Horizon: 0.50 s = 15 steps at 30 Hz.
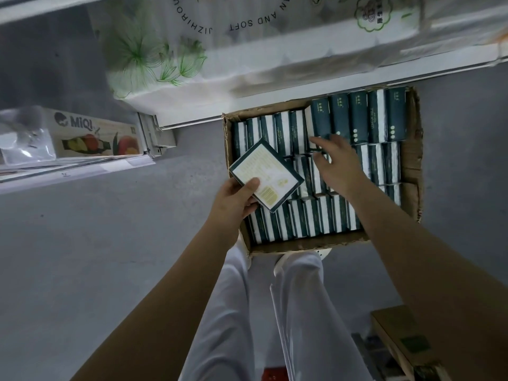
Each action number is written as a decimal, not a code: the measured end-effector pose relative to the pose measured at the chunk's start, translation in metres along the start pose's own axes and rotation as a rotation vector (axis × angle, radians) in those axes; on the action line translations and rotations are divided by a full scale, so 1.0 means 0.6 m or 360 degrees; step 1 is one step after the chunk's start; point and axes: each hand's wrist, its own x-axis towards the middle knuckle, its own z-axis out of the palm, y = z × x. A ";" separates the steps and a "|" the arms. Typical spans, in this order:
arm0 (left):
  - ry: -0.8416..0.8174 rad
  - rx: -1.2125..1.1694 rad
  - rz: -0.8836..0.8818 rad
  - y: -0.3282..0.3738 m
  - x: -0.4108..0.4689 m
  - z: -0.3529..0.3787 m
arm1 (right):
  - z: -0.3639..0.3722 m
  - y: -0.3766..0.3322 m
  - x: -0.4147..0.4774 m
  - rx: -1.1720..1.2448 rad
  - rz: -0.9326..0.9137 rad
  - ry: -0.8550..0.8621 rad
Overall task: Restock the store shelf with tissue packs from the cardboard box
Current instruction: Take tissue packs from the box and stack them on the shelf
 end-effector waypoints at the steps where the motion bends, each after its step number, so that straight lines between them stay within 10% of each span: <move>1: 0.0008 0.0019 0.0007 -0.001 0.003 -0.003 | 0.001 0.002 0.014 -0.0090 0.0011 -0.0035; 9: 0.0118 0.0264 0.0123 0.002 0.005 -0.006 | 0.007 0.008 0.063 -0.0685 0.0021 0.0034; 15: 0.0023 0.0307 0.0157 0.021 -0.027 -0.013 | -0.004 -0.005 -0.008 -0.0379 -0.0121 0.0333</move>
